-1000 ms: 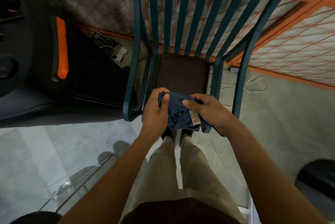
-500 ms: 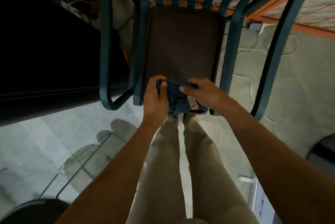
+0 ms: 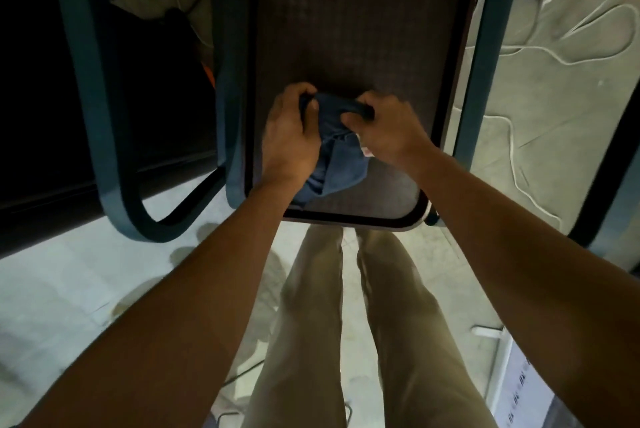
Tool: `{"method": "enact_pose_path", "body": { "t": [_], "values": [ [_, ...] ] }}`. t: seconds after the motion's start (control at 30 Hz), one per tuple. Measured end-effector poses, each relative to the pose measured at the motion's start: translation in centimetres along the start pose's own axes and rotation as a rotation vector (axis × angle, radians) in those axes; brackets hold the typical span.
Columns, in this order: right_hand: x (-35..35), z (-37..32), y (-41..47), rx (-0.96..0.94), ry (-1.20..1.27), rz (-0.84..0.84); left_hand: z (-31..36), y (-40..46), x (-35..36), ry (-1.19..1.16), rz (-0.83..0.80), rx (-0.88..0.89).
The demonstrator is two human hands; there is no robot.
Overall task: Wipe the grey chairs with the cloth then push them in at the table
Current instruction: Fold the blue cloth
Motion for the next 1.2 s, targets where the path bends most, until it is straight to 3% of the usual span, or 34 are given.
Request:
{"method": "enact_pose_path", "body": {
  "t": [0.23, 0.47, 0.77, 1.2],
  "values": [
    [-0.7, -1.3, 1.5, -0.065, -0.224, 0.166, 0.4, 1.9, 0.8, 0.327, 0.011, 0.135],
    [-1.2, -1.6, 1.1, -0.105, -0.339, 0.32, 0.2, 2.1, 0.5, 0.543, -0.016, 0.101],
    [-3.3, -3.8, -3.6, -0.154, -0.257, 0.283, 3.0, -0.2, -2.4, 0.369, -0.194, 0.08],
    [-8.5, -8.0, -20.0, -0.376, -0.007, 0.38, 16.3, -8.6, -13.4, 0.146, -0.055, 0.172]
  ]
}}
Point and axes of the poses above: each hand's wrist, its own y-axis towards the middle knuckle, its own x-axis out of the palm, z = x × y, the point moved 6 cm from there along y, towards the middle knuckle, and after that the axes turned 10 degrees about x, right-handed, at the moved point
